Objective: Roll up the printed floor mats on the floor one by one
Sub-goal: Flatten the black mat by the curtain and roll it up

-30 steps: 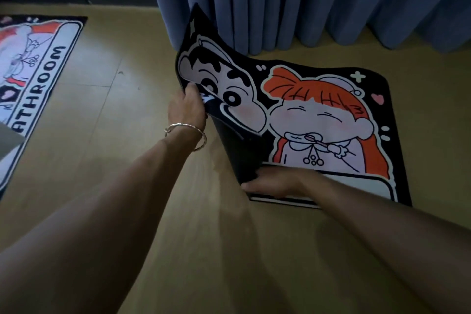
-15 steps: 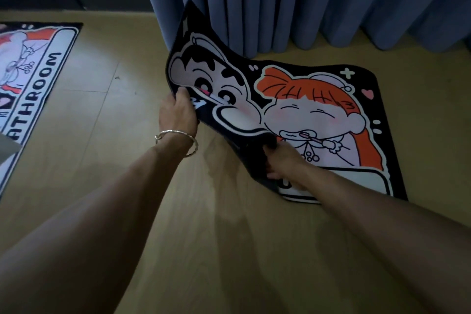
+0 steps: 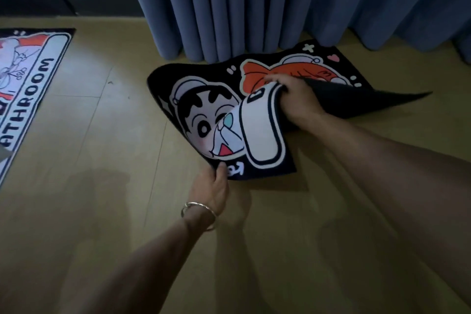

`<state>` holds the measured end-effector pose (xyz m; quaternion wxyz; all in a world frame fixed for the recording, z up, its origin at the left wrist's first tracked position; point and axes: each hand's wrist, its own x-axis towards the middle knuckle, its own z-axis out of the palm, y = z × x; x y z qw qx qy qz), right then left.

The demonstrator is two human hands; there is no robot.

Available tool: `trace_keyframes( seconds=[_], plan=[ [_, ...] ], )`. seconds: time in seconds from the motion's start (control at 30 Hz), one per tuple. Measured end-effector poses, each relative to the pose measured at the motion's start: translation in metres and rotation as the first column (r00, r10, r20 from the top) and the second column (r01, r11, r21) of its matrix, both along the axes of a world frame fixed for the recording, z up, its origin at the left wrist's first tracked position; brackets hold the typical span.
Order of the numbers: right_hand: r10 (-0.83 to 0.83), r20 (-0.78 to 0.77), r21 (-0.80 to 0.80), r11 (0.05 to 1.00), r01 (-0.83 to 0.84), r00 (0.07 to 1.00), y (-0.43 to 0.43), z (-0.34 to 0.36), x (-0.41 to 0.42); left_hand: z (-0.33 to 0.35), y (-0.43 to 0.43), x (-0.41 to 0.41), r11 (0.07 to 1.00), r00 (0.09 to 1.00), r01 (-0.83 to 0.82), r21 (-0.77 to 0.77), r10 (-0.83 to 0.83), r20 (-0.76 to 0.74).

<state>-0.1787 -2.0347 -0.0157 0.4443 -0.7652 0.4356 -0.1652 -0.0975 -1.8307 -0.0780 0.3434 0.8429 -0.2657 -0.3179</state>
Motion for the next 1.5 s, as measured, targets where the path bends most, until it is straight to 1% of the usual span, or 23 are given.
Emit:
trace_keyframes(
  seconds=[0.07,0.1,0.13,0.2,0.23,0.27,0.33,0.43,0.5,0.53,0.6,0.63,0.67,0.7,0.77,0.83,0.93,1.0,1.13,1.23,1.33,1.4,1.5],
  plan=[
    [0.141,-0.19,-0.005,0.99,-0.144,0.972,-0.012,-0.002,-0.021,0.004,-0.001,-0.008,0.997,0.994,0.051,0.058,-0.046,-0.098],
    [0.221,-0.34,0.013,0.973,-0.23,0.914,-0.019,0.0,-0.034,0.002,0.001,-0.011,0.991,0.984,0.091,0.095,-0.075,-0.159],
    [0.295,-0.508,0.054,0.949,-0.312,0.809,-0.026,0.001,-0.048,0.002,0.003,-0.014,0.984,0.969,0.128,0.127,-0.097,-0.227],
    [0.389,-0.778,0.2,0.898,-0.393,0.494,-0.034,0.01,-0.074,-0.004,0.007,-0.025,0.973,0.926,0.172,0.157,-0.105,-0.363],
    [0.392,-0.837,0.238,0.889,-0.391,0.382,-0.036,0.017,-0.083,-0.005,0.009,-0.034,0.968,0.904,0.189,0.165,-0.106,-0.415],
    [0.389,-0.859,0.254,0.889,-0.382,0.334,-0.04,0.022,-0.091,-0.005,0.009,-0.047,0.963,0.881,0.209,0.168,-0.11,-0.46],
    [0.365,-0.865,0.217,0.891,-0.399,0.344,-0.045,0.029,-0.093,-0.003,0.006,-0.078,0.968,0.806,0.198,0.157,-0.07,-0.588],
    [0.277,-0.784,0.089,0.936,-0.34,0.556,-0.033,0.044,-0.073,0.008,-0.008,-0.122,0.975,0.625,0.174,0.138,-0.001,-0.781],
    [0.372,-0.666,0.109,0.906,-0.409,0.647,-0.02,0.052,-0.069,0.012,-0.019,-0.137,0.977,0.529,0.174,0.124,0.013,-0.848],
    [0.449,-0.623,0.178,0.879,-0.442,0.641,-0.013,0.054,-0.069,0.013,-0.023,-0.141,0.978,0.516,0.174,0.115,0.009,-0.856],
    [0.552,-0.576,0.27,0.825,-0.497,0.603,0.015,0.047,-0.065,0.012,-0.026,-0.14,0.982,0.563,0.161,0.096,-0.012,-0.827],
    [0.544,-0.521,0.317,0.839,-0.443,0.657,0.031,0.042,-0.061,0.013,-0.026,-0.138,0.987,0.618,0.134,0.085,-0.016,-0.786],
    [0.548,-0.449,0.314,0.836,-0.45,0.706,0.044,0.034,-0.055,0.011,-0.025,-0.133,0.994,0.686,0.086,0.07,-0.008,-0.727],
    [0.579,-0.377,0.267,0.815,-0.514,0.723,0.054,0.027,-0.044,0.008,-0.022,-0.126,0.998,0.757,0.041,0.051,0.003,-0.654],
    [0.662,-0.256,0.264,0.749,-0.608,0.704,0.074,0.015,-0.022,0.003,-0.014,-0.108,1.0,0.871,-0.01,0.013,0.015,-0.49],
    [0.727,-0.235,0.252,0.686,-0.682,0.645,0.089,0.008,-0.007,-0.002,-0.004,-0.091,1.0,0.931,0.001,0.013,0.004,-0.365],
    [0.771,-0.371,0.226,0.615,-0.755,0.518,0.103,0.001,0.001,-0.009,0.01,-0.061,0.995,0.978,0.072,0.073,-0.056,-0.2],
    [0.75,-0.481,0.213,0.602,-0.769,0.454,0.108,-0.002,0.004,-0.015,0.02,-0.04,0.985,0.986,0.105,0.135,-0.086,-0.139],
    [0.682,-0.644,0.159,0.562,-0.811,0.347,0.112,-0.016,-0.002,-0.013,0.043,-0.003,0.983,0.971,0.139,0.12,-0.111,-0.212],
    [0.626,-0.738,0.21,0.57,-0.795,0.253,0.12,-0.035,-0.014,-0.012,0.042,0.015,0.993,0.939,-0.008,0.121,0.049,-0.34],
    [0.551,-0.782,0.232,0.692,-0.683,0.293,0.122,-0.056,-0.025,-0.005,0.034,0.019,0.99,0.864,-0.063,0.127,0.118,-0.489],
    [0.524,-0.788,0.264,0.761,-0.593,0.322,0.12,-0.064,-0.031,-0.004,0.038,0.018,0.985,0.845,-0.007,0.17,0.097,-0.525],
    [0.509,-0.795,0.311,0.81,-0.498,0.331,0.115,-0.068,-0.034,-0.006,0.055,0.021,0.934,0.845,0.141,0.33,0.06,-0.532]
  ],
)
